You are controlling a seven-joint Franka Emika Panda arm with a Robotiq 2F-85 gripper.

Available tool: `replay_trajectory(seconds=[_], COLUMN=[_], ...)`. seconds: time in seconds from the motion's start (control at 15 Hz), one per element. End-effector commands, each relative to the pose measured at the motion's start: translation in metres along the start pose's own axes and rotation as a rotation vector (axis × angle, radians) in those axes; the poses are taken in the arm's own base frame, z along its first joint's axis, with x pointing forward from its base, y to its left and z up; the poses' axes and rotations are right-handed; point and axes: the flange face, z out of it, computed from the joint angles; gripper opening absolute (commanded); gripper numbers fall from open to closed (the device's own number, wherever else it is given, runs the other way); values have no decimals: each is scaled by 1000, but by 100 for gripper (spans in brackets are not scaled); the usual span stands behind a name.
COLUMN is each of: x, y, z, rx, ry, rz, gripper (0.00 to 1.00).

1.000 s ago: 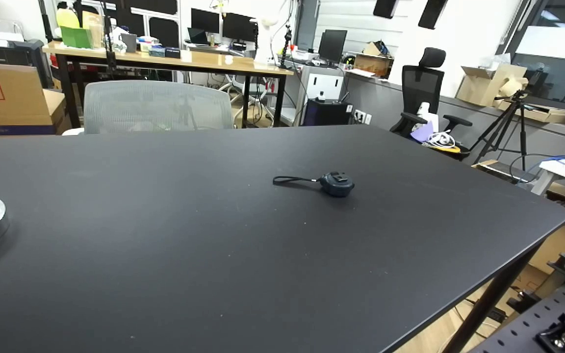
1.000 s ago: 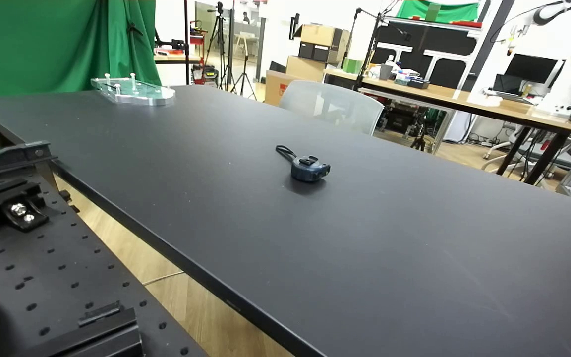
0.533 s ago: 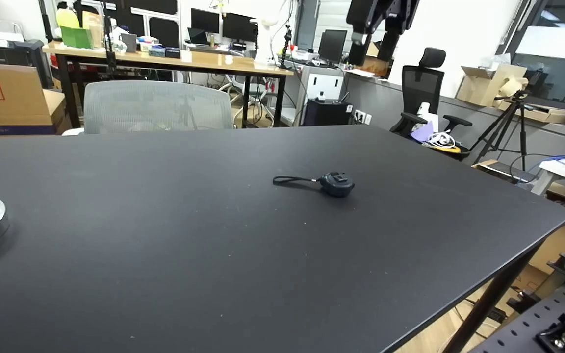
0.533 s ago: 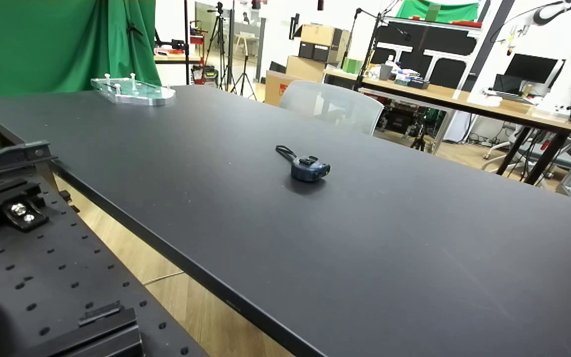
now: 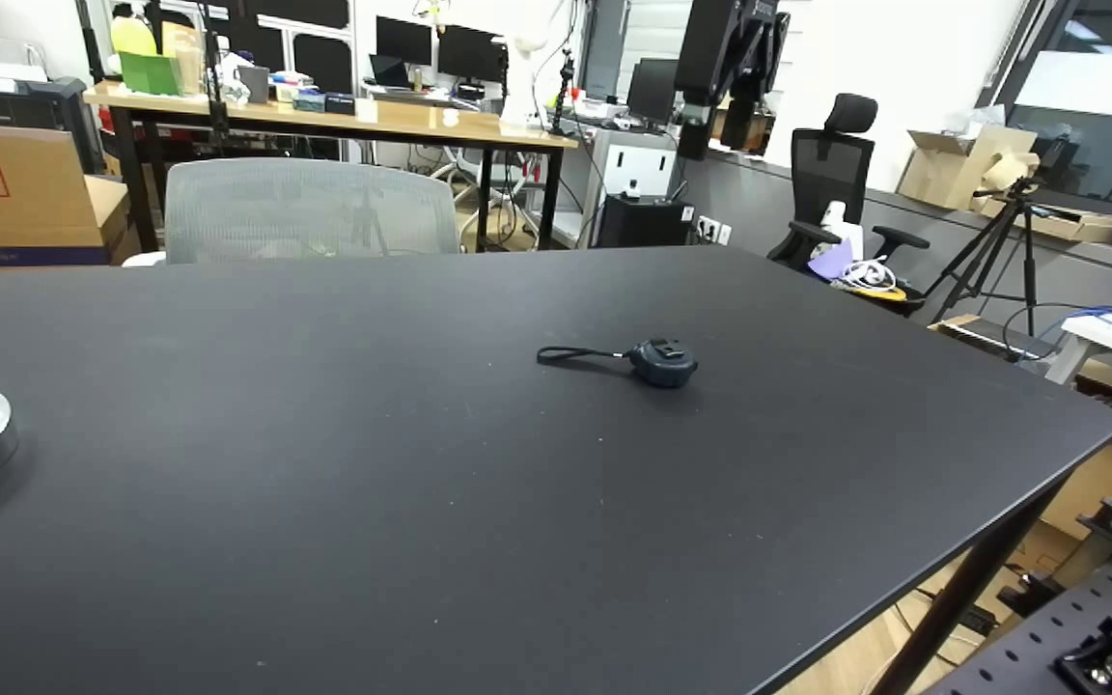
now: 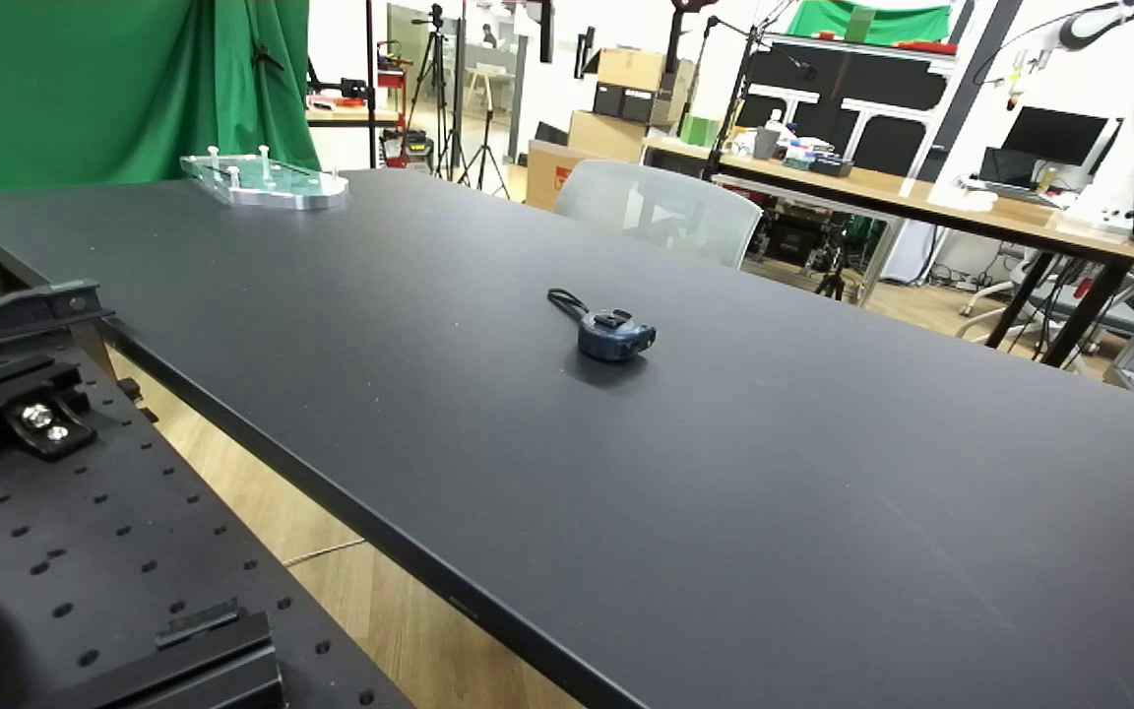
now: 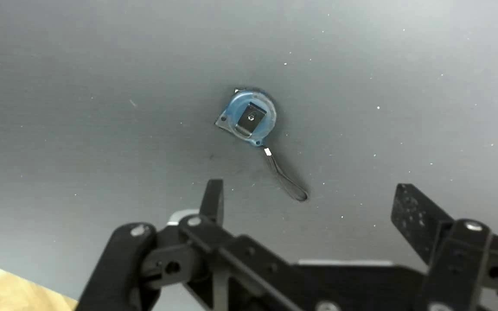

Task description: Place the measuring tape in the center of the table

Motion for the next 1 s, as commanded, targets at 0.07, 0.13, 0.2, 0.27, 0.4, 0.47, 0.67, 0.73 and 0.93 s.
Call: replay_trajectory(seconds=[0.07, 0.13, 0.2, 0.27, 0.4, 0.47, 0.67, 0.73, 0.93], x=[5, 7, 9, 10, 13, 14, 14, 14, 14], y=[26, 31, 37, 41, 47, 49, 56, 58, 62], z=[21, 28, 38, 49, 72, 84, 118, 129, 155], rx=[0, -5, -5, -5, -3, -5, -2, -2, -8], ry=[37, 60, 76, 81, 74, 63, 22, 7, -22], rz=[74, 87, 102, 111, 130, 134, 147, 151, 149], gripper=[100, 100, 100, 100, 100, 100, 100, 100, 100])
